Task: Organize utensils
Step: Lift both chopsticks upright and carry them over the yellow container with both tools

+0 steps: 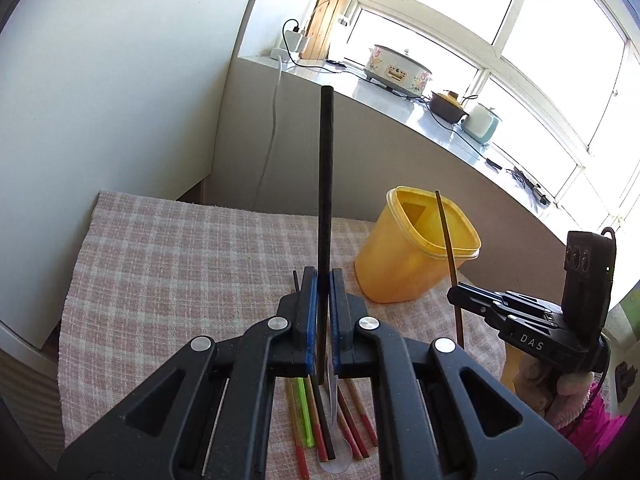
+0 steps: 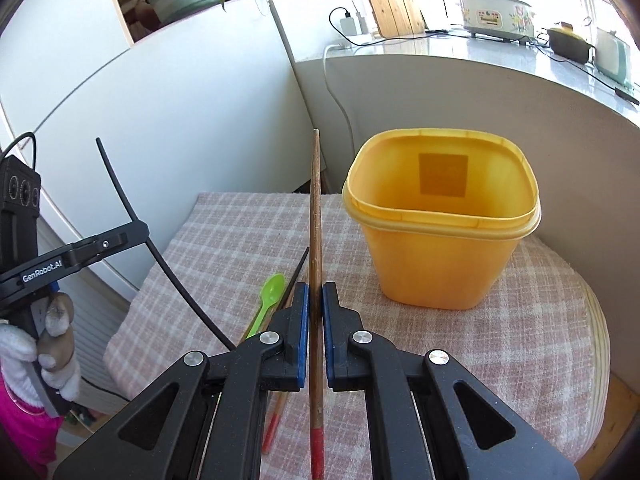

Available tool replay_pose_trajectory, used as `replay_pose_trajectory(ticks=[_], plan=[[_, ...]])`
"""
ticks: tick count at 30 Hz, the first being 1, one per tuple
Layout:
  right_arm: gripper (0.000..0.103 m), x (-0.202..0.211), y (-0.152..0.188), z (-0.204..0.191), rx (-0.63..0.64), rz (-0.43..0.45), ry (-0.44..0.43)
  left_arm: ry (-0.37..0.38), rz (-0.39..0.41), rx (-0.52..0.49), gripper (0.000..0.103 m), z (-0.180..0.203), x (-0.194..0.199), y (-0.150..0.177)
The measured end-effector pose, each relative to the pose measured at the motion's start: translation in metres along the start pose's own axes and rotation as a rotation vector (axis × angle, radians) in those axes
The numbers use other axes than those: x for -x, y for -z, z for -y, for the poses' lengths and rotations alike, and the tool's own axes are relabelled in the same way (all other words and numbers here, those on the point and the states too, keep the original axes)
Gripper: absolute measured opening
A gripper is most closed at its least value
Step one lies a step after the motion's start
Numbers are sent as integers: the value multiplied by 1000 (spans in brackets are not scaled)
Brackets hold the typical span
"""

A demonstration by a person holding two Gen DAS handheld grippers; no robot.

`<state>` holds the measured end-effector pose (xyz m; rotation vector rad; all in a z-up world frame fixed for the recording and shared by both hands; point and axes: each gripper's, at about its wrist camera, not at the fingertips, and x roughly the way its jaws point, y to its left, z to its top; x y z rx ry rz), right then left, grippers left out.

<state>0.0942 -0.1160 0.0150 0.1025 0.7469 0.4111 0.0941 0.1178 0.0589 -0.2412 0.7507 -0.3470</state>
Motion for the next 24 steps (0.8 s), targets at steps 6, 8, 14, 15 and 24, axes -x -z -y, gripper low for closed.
replay_pose_trajectory(ticks=[6, 8, 14, 15, 24], plan=[[5, 17, -18, 7, -7, 79, 9, 62, 48, -4, 3, 18, 4, -24], [5, 21, -26, 9, -8, 107, 24, 79, 66, -2, 3, 24, 3, -33], [5, 25, -50, 18, -8, 167, 60, 111, 111, -21, 3, 47, -3, -61], [5, 26, -54, 20, -5, 178, 69, 118, 115, -18, 3, 49, -5, -65], [5, 27, -90, 43, -10, 254, 130, 147, 157, -35, 3, 79, -20, -98]])
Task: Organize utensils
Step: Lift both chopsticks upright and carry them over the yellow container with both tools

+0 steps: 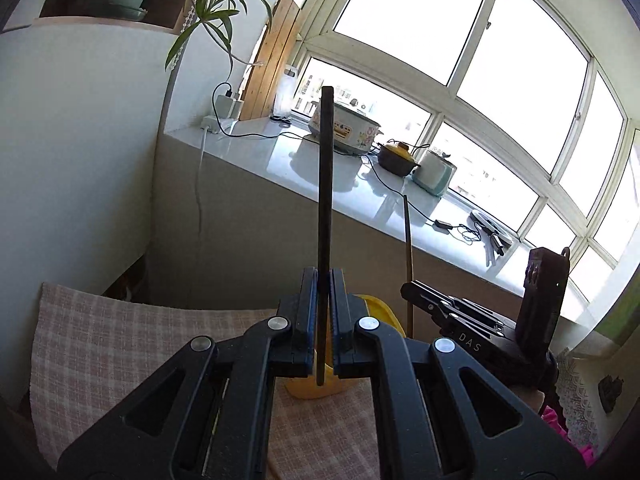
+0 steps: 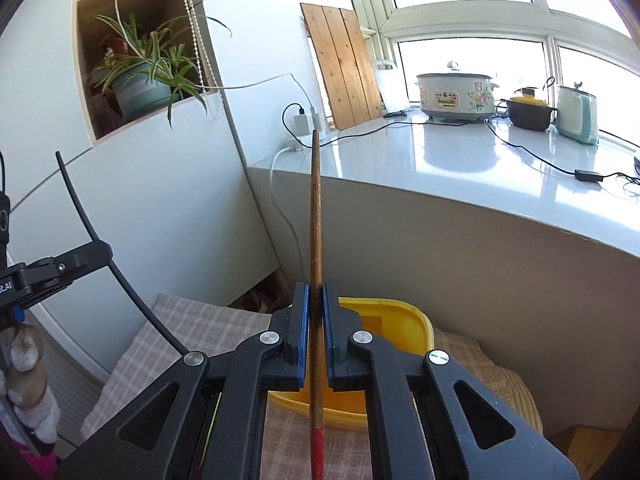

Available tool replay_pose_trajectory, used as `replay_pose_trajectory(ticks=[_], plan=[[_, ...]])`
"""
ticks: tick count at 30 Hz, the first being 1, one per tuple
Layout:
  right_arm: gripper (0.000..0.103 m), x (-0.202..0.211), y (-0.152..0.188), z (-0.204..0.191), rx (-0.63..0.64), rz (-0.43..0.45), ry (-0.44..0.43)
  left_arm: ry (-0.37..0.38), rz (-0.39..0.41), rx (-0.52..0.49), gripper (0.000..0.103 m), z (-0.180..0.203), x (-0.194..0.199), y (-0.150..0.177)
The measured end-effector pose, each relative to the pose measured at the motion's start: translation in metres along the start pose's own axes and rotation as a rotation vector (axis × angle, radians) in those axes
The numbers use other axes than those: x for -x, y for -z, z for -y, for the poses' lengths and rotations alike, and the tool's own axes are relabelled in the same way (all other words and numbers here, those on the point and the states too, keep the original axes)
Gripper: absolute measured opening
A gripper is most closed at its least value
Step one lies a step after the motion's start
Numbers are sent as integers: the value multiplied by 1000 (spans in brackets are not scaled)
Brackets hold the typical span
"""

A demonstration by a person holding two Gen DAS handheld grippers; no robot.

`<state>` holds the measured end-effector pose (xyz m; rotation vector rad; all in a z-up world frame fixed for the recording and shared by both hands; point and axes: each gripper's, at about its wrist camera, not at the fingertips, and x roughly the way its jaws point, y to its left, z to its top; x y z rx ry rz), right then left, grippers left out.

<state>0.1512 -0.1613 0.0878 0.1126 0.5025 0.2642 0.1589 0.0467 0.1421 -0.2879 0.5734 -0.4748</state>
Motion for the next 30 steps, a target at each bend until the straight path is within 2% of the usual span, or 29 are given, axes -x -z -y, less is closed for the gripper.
replay_pose_trajectory(ticks=[9, 14, 20, 30], plan=[[5, -18, -19, 26, -61, 29, 17, 9, 15, -11, 3, 11, -20, -15], [5, -31, -22, 34, -66, 33, 48, 7, -27, -14, 3, 13, -39, -9], [5, -48, -16, 40, -68, -1, 62, 2, -81, -21, 3, 16, -55, 4], [5, -39, 1, 47, -83, -29, 78, 9, -154, -29, 3, 18, -69, 30]])
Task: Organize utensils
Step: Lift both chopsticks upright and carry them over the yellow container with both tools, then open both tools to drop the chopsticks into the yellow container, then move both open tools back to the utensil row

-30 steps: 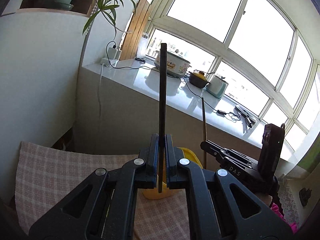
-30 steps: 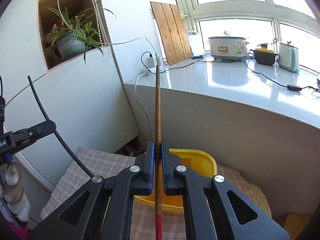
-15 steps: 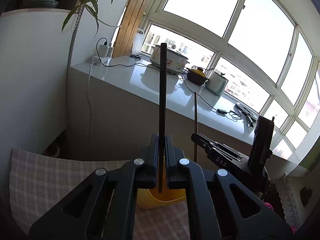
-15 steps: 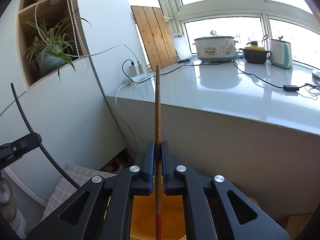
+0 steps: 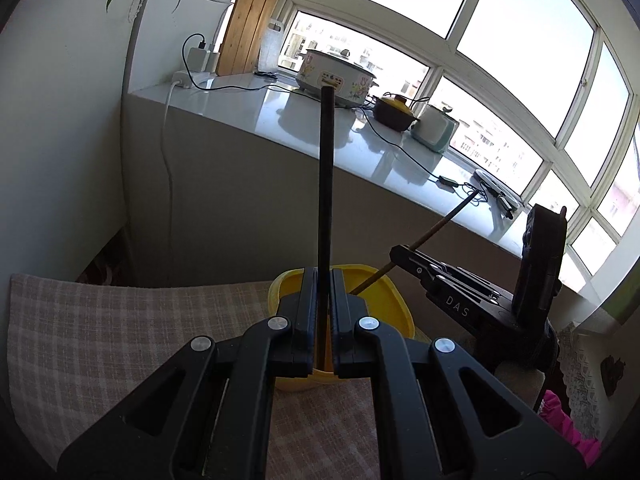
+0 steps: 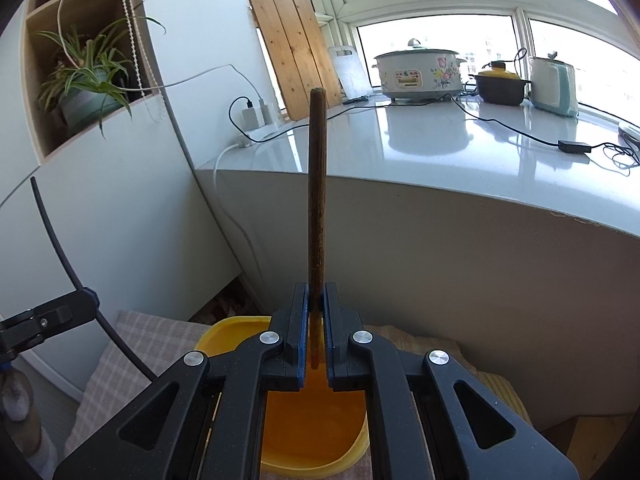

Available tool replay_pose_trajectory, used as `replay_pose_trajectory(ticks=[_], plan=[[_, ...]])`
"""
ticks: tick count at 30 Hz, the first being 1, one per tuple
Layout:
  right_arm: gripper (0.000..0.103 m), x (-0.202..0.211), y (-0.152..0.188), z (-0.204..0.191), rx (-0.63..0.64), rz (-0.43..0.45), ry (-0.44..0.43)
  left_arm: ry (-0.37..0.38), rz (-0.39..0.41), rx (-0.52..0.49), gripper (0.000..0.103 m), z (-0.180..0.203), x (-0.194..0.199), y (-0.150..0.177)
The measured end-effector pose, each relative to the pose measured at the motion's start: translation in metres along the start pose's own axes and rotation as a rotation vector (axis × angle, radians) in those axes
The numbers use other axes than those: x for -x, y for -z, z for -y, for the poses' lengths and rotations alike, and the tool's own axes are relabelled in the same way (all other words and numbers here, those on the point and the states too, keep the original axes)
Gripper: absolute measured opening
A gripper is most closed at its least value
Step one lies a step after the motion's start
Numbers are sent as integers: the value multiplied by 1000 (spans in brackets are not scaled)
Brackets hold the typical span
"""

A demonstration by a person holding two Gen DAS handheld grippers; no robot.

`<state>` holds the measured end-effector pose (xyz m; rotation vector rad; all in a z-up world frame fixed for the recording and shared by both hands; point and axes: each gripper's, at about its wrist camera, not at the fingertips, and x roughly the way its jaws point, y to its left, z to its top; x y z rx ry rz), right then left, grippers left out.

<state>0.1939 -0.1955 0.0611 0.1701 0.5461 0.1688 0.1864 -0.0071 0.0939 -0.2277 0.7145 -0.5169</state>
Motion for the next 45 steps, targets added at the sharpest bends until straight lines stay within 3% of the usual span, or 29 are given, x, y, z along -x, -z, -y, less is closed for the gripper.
replay_pose_trajectory(ticks=[8, 12, 13, 15, 17, 23, 28, 37, 39, 45], plan=[[5, 12, 14, -2, 15, -17, 16, 4, -43, -20, 4, 6, -6, 13], [8, 17, 18, -6, 24, -18, 21, 1, -23, -21, 26, 4, 8, 17], [11, 18, 19, -6, 22, -17, 24, -3, -16, -23, 26, 2, 13, 18], [43, 24, 20, -5, 13, -3, 32, -5, -2, -24, 26, -1, 24, 19], [49, 32, 21, -3, 5, 26, 40, -11, 17, -28, 26, -4, 36, 22], [49, 58, 26, -5, 1, 67, 37, -59, 67, -18, 26, -23, 73, 35], [49, 85, 33, -11, 17, 108, 26, -113, 63, 18, 26, -49, 92, 55], [52, 121, 73, -32, 75, 92, -23, -183, -103, 59, 26, -90, 75, 108], [70, 120, 88, -41, 120, 59, -8, -186, -154, 67, 26, -96, 64, 122], [72, 87, 132, -65, 182, -120, -21, -161, -293, 105, 26, -104, 30, 157]])
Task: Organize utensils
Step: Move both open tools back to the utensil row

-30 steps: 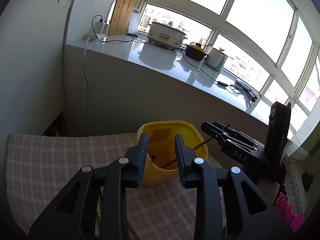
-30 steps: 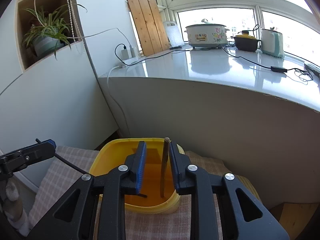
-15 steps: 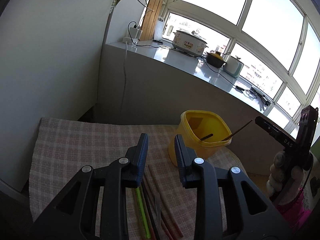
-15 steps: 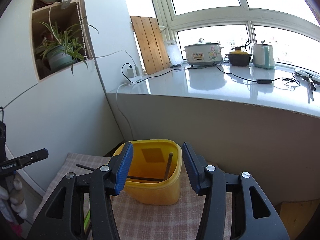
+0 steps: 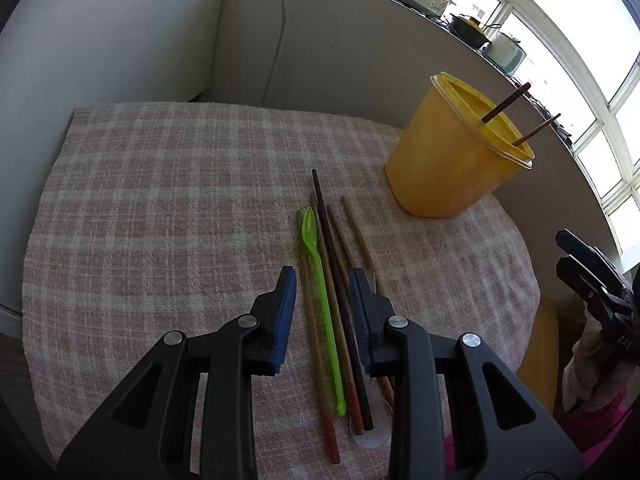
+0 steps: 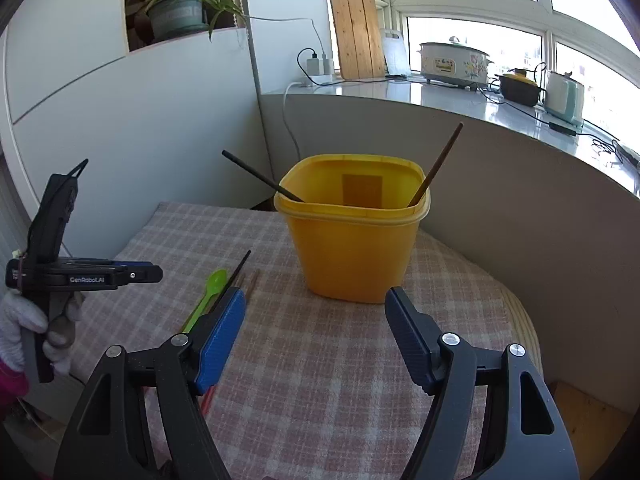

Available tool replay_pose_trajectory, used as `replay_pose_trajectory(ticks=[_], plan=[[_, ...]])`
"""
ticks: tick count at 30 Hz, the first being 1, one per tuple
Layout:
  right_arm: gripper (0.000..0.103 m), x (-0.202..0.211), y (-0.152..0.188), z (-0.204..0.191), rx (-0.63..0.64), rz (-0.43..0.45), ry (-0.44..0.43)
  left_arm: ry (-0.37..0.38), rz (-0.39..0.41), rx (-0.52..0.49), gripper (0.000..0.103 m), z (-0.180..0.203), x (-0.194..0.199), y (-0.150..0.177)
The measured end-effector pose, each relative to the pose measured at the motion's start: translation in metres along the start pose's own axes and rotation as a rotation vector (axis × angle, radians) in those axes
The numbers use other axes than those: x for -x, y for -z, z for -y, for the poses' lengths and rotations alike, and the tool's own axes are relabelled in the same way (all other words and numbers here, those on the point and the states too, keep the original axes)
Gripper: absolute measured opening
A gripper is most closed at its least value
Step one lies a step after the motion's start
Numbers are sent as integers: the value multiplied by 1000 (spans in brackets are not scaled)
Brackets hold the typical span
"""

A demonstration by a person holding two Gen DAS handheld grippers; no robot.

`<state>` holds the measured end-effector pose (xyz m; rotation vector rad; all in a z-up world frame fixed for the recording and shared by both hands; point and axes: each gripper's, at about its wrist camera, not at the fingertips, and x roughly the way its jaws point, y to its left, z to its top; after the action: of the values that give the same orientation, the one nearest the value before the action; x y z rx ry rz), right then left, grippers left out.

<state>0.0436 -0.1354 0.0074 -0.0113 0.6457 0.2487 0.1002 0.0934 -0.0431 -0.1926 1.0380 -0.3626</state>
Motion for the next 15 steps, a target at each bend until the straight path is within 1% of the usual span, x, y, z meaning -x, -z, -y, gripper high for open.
replay_pose_trajectory(ticks=[2, 6, 9, 11, 13, 15], plan=[[72, -15, 6, -7, 0, -55, -31, -8, -32, -7, 26, 1, -10, 5], [72, -43, 16, -18, 15, -129, -63, -31, -93, -18, 26, 0, -26, 15], [72, -62, 22, -23, 2, -194, -91, -45, -123, -12, 18, -5, -35, 19], [71, -75, 25, -25, -7, -233, -97, -49, -138, -18, 17, -5, -40, 21], [66, -84, 30, -30, -12, -263, -108, -44, -150, -23, 15, -4, -44, 23], [57, -94, 33, -32, -20, -295, -115, -36, -151, -25, 15, 0, -45, 25]])
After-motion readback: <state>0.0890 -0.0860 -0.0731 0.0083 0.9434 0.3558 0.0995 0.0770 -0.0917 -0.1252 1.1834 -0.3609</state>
